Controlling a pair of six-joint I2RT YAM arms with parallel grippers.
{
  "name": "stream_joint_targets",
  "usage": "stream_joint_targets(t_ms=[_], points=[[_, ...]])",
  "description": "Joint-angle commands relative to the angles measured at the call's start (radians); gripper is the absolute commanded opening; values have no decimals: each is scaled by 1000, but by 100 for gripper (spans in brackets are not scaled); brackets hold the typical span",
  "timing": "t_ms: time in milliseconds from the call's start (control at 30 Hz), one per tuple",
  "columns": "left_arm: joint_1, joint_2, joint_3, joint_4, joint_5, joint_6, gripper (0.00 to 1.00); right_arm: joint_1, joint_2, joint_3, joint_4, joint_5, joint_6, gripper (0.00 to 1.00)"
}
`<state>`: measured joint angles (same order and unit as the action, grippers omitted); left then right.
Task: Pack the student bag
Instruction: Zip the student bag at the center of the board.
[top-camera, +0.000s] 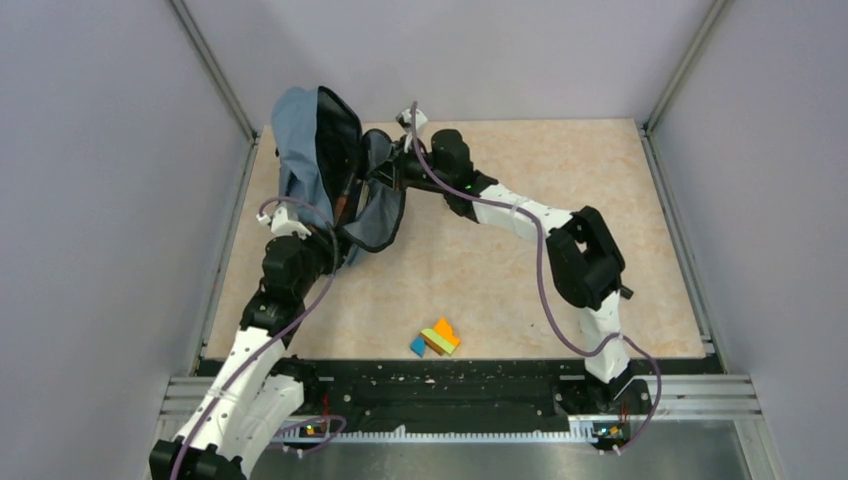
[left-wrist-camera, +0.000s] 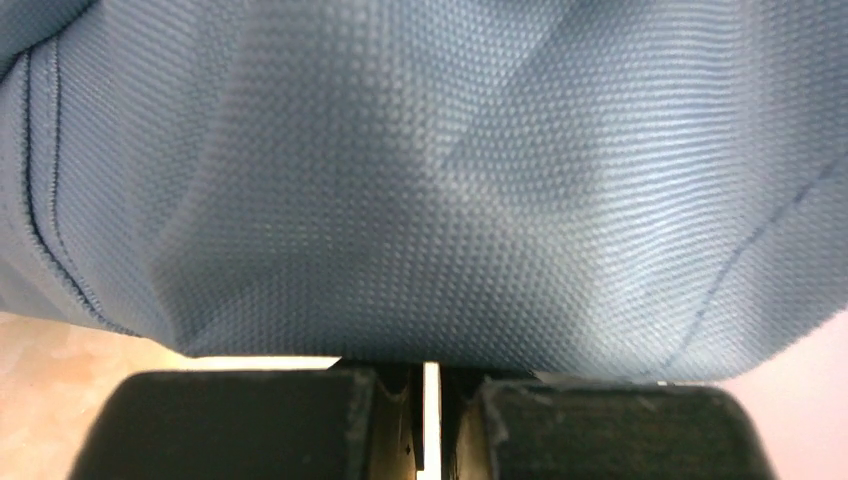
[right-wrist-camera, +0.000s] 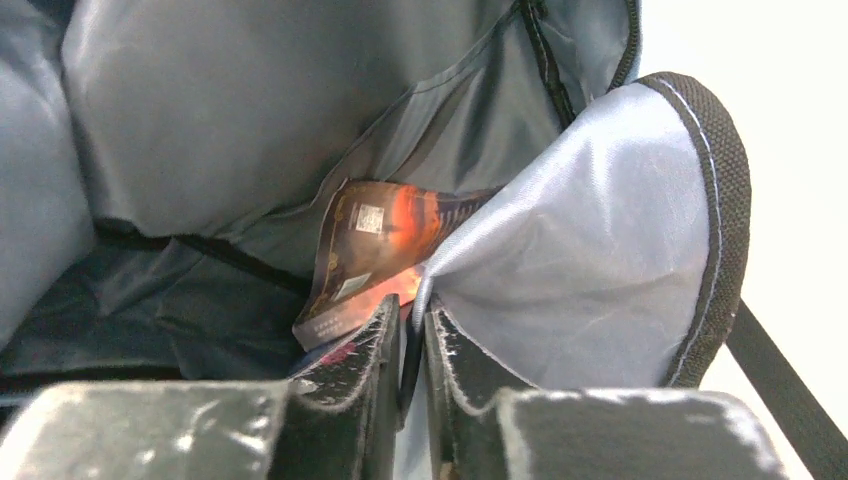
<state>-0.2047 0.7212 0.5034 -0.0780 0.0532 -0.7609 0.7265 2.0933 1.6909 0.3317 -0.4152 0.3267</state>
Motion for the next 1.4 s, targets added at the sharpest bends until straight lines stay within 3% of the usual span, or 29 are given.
stream_joint_targets(t_ms=[0, 133, 233, 333, 667, 1200, 1267, 1367], points=[[4, -54, 28, 62, -44, 9, 0, -56, -138, -104, 160, -76, 138, 24], [4, -84, 40, 63, -81, 15, 0, -98, -198, -225, 206, -98, 181, 57], [4, -100, 40, 69, -89, 15, 0, -140, -242, -338, 290, -68, 280, 66], [4, -101, 45, 66, -89, 16, 0, -186, -245, -458, 425, -59, 410, 68], [4, -130, 53, 42, -106, 37, 0, -191, -48, -532, 812, -162, 782, 67], [4, -135, 71, 32, -105, 57, 0, -67, 60, -385, 646, -194, 756, 67], [4, -143, 74, 28, -105, 64, 0, -62, 59, -380, 661, -198, 765, 63], [4, -158, 80, 33, -94, 90, 0, -63, 45, -388, 714, -205, 798, 35]])
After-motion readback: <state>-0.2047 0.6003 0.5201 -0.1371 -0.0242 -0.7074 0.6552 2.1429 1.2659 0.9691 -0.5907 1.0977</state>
